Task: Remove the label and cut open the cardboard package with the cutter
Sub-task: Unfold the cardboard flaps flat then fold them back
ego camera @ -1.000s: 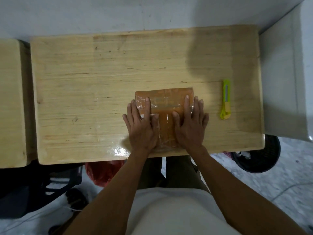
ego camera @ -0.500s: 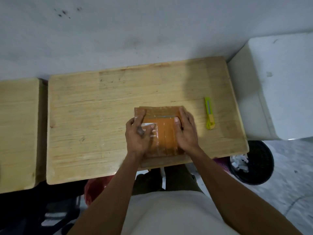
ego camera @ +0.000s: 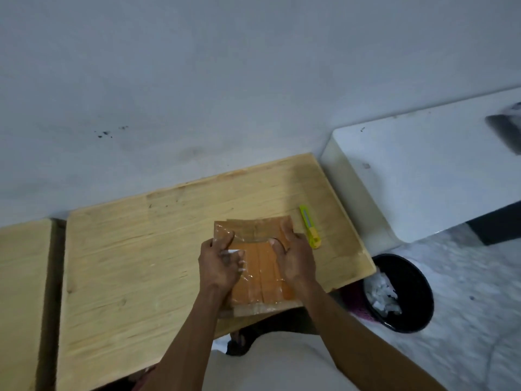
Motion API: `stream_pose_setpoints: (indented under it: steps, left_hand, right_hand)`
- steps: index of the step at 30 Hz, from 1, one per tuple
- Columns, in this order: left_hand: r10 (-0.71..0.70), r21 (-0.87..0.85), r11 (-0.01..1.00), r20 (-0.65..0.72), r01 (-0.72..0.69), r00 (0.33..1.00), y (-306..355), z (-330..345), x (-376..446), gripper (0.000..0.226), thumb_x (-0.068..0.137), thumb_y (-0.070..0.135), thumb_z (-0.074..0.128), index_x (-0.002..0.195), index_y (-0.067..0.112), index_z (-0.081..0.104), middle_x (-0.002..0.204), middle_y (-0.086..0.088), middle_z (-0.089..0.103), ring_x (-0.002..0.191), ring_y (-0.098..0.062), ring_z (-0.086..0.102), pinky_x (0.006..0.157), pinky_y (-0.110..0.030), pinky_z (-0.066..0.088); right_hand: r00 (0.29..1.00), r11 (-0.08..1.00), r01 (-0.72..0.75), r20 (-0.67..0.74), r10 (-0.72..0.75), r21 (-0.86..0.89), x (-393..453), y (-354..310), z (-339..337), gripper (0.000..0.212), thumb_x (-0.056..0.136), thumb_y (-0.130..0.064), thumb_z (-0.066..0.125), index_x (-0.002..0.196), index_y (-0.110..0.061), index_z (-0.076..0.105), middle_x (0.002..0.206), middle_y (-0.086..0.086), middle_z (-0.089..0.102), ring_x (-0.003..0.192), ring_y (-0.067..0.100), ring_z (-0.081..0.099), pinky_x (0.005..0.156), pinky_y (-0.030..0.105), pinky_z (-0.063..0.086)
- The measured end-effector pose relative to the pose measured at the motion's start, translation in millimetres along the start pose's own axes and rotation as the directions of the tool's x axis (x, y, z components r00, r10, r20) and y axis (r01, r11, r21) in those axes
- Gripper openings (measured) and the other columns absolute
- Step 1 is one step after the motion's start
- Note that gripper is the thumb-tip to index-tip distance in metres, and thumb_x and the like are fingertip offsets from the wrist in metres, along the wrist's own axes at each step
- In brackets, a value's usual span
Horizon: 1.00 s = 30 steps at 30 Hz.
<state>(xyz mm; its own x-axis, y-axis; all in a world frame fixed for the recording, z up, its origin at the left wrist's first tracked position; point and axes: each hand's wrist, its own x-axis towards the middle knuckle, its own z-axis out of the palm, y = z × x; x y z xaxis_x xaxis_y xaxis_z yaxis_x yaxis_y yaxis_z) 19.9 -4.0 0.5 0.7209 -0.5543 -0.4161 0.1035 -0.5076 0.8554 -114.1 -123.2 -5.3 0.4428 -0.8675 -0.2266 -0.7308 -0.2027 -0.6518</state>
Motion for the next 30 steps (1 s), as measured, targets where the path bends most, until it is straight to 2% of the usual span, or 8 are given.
stream_pose_setpoints:
  steps: [2,7,10,12,16,24,27,30]
  left_hand:
    - [0.056,0.045,0.997,0.032,-0.058,0.998,8.4,13.0,1.8,0.050,0.084,-0.014,0.069,0.131,-0.001,0.056,0.121,-0.025,0.057,0.056,-0.001,0.066,0.045,-0.013,0.050]
    - [0.153,0.183,0.968,0.127,-0.174,0.980,36.2,54.6,-2.3,0.051,0.088,0.011,0.074,0.137,0.011,0.059,0.134,-0.014,0.047,0.081,-0.004,0.056,0.065,0.005,0.039]
    - [0.191,0.269,0.929,0.240,-0.254,0.952,40.8,78.7,-8.9,0.058,0.088,0.030,0.075,0.142,0.024,0.055,0.136,-0.011,0.046,0.091,-0.013,0.058,0.092,-0.026,0.051]
    - [0.189,0.332,0.898,0.305,-0.290,0.934,41.9,93.2,-17.3,0.064,0.087,0.041,0.073,0.146,0.029,0.050,0.138,-0.008,0.044,0.092,-0.012,0.053,0.095,-0.040,0.052]
    - [0.197,0.390,0.854,0.373,-0.346,0.907,45.2,132.9,-44.0,0.061,0.089,0.049,0.066,0.145,0.042,0.044,0.138,-0.005,0.044,0.096,-0.016,0.062,0.093,-0.042,0.053]
    - [0.242,0.389,0.791,0.509,-0.472,0.826,50.5,273.8,-129.1,0.053,0.092,0.047,0.064,0.142,0.040,0.048,0.126,0.002,0.044,0.089,-0.003,0.050,0.086,-0.021,0.041]
    - [0.157,0.428,0.762,0.606,-0.486,0.780,38.1,336.1,-159.6,0.048,0.097,0.052,0.050,0.143,0.049,0.037,0.144,-0.009,0.042,0.113,-0.022,0.060,0.099,-0.040,0.051]
    - [0.052,0.517,0.721,0.625,-0.462,0.779,26.6,387.5,-185.0,0.053,0.101,0.049,0.043,0.150,0.046,0.025,0.151,-0.012,0.037,0.129,-0.034,0.050,0.108,-0.052,0.043]
  right_hand:
    - [1.000,0.996,-0.006,0.014,0.007,-0.087,-0.8,6.2,-17.0,0.063,0.096,-0.053,0.047,0.152,-0.044,0.019,0.128,0.009,0.050,0.111,0.031,0.058,0.089,0.043,0.050]
    - [0.987,0.986,-0.159,-0.030,0.158,-0.042,-7.3,39.1,-56.6,0.064,0.094,-0.058,0.043,0.149,-0.051,0.011,0.124,0.006,0.047,0.108,0.032,0.058,0.092,0.043,0.047]
    - [0.977,0.981,-0.192,-0.096,0.188,-0.033,-8.0,60.8,-78.4,0.065,0.095,-0.056,0.046,0.152,-0.043,0.018,0.124,0.011,0.048,0.110,0.030,0.055,0.086,0.031,0.039]
    - [0.972,0.980,-0.197,-0.136,0.191,-0.030,-11.8,76.0,-91.9,0.065,0.094,-0.057,0.047,0.152,-0.040,0.022,0.123,0.012,0.051,0.110,0.029,0.056,0.086,0.031,0.040]
    - [0.958,0.977,-0.213,-0.193,0.213,0.017,-30.4,116.8,-118.0,0.065,0.093,-0.061,0.044,0.152,-0.041,0.022,0.130,0.012,0.055,0.117,0.028,0.055,0.095,0.037,0.044]
    - [0.911,0.931,-0.343,-0.199,0.362,0.124,-97.5,250.8,-193.6,0.064,0.098,-0.054,0.038,0.153,-0.043,0.006,0.151,0.011,0.038,0.131,0.032,0.045,0.102,0.047,0.042]
    - [0.864,0.891,-0.421,-0.224,0.451,0.170,-117.5,306.0,-228.4,0.064,0.096,-0.054,0.040,0.153,-0.040,0.013,0.137,0.015,0.050,0.117,0.031,0.055,0.093,0.045,0.049]
    - [0.822,0.855,-0.478,-0.241,0.516,0.200,-128.2,351.7,-260.7,0.059,0.096,-0.050,0.043,0.151,-0.037,0.024,0.136,0.013,0.050,0.115,0.029,0.056,0.092,0.044,0.050]
